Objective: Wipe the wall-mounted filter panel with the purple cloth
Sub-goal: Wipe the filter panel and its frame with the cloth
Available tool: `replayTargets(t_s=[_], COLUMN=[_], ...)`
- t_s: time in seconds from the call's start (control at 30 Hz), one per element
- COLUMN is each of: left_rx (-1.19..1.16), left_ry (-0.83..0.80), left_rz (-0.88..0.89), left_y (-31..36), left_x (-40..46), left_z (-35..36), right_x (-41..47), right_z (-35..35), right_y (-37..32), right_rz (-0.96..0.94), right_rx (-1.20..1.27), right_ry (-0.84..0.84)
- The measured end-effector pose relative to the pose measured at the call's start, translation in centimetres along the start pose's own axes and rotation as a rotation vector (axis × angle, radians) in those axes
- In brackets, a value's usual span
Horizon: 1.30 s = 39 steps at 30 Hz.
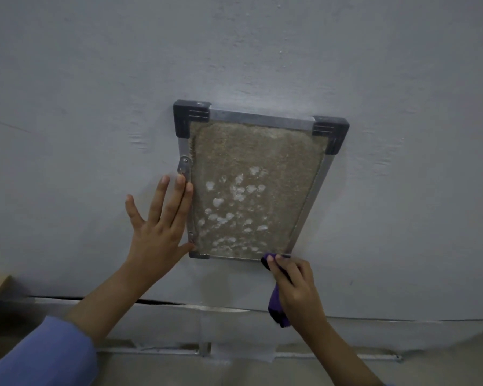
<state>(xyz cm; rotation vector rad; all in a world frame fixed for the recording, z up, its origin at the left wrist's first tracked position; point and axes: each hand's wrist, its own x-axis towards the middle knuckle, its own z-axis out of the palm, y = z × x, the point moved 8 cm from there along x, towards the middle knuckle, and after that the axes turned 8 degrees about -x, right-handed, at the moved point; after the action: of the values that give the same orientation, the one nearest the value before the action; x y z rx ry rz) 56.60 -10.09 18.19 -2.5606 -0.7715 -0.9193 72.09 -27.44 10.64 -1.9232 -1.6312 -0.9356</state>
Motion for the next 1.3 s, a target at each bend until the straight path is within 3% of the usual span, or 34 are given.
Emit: replayTargets(t_s=[0.13,0.37,0.57,0.9,1.1,1.3], left_rx=[0.012,0.008,-0.01,0.005,-0.003,0.0], left_ry=[0.001,0.003,0.013,0.013,0.022,0.015], left_rz=[0.012,0.016,0.018,0.027,0.028,0.029], left_y=[-0.1,-0.2,-0.3,-0.3,-0.1,-0.1], left_x=[0.0,0.0,0.1,0.1,0.1,0.2], left_z=[0.2,0.3,0.4,0.6,0.4,0.2], right_x=[2.0,-0.6,3.6,1.1,3.5,2.3], right_z=[-0.8,1.9,-1.3,2.5,-0.4,1.3], right_y=[0.8,-0.9,-1.1,-3.7,-1.8,-3.1], right_rz=[0.018,-0.044,-0.033,-0.058,-0.018,-0.133], right_rx=[-0.019,-0.01,-0.003,-0.006,-0.007,-0.039], right_ry=[0.106,-0.062,0.15,-0.127,0.093,-0.039])
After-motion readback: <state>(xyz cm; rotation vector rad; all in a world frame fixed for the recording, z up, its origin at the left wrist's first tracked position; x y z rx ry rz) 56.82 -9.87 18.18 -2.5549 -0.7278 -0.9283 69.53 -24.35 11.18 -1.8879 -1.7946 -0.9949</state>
